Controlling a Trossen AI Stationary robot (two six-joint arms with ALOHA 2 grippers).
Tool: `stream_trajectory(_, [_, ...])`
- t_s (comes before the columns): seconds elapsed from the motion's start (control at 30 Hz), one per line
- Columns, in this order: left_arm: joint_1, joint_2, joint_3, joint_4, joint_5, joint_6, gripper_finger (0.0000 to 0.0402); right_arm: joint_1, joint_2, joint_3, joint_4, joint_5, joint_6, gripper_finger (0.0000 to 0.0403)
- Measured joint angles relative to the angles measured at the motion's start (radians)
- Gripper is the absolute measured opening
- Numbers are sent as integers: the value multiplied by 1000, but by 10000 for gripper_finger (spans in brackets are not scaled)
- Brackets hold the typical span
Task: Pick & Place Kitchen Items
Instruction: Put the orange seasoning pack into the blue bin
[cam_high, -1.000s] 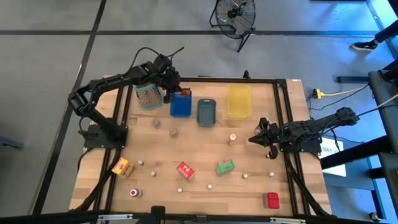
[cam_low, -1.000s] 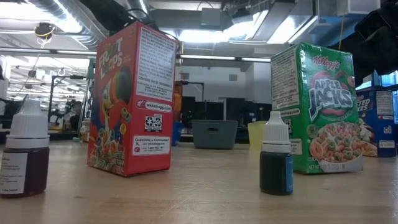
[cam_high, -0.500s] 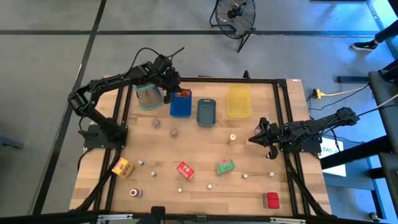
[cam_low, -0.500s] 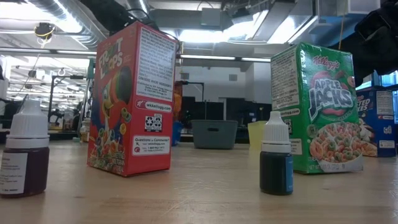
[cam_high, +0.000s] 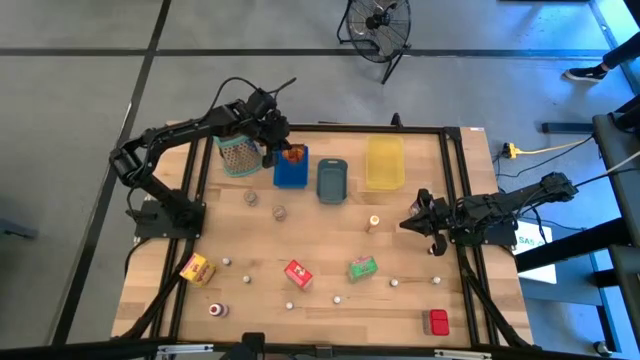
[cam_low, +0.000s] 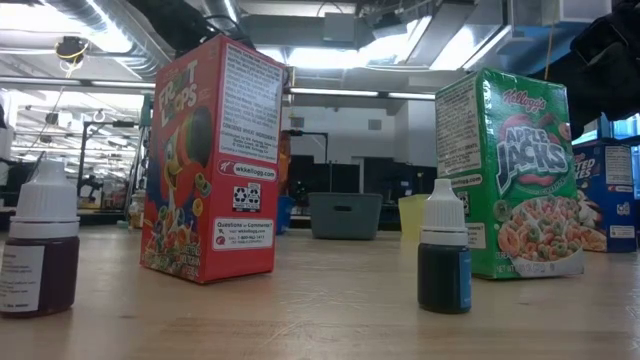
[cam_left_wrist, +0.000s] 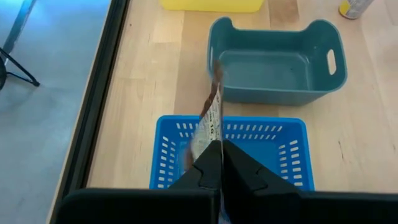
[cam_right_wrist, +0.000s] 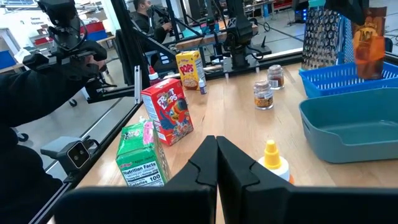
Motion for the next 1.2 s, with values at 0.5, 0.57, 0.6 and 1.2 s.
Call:
stream_trajectory(0.5, [0, 67, 0, 27, -4, -4, 2, 0, 0, 0, 0, 0, 0, 1])
stream_trajectory(0.57, [0, 77, 0, 34, -8, -7, 2, 0, 0, 0, 0, 0, 0, 1])
stream_trajectory(0.6, [0, 84, 0, 36, -8, -7, 2, 0, 0, 0, 0, 0, 0, 1])
stream_trajectory(1.2, [0, 124, 0, 38, -74, -1, 3, 0, 0, 0, 0, 1, 0, 1])
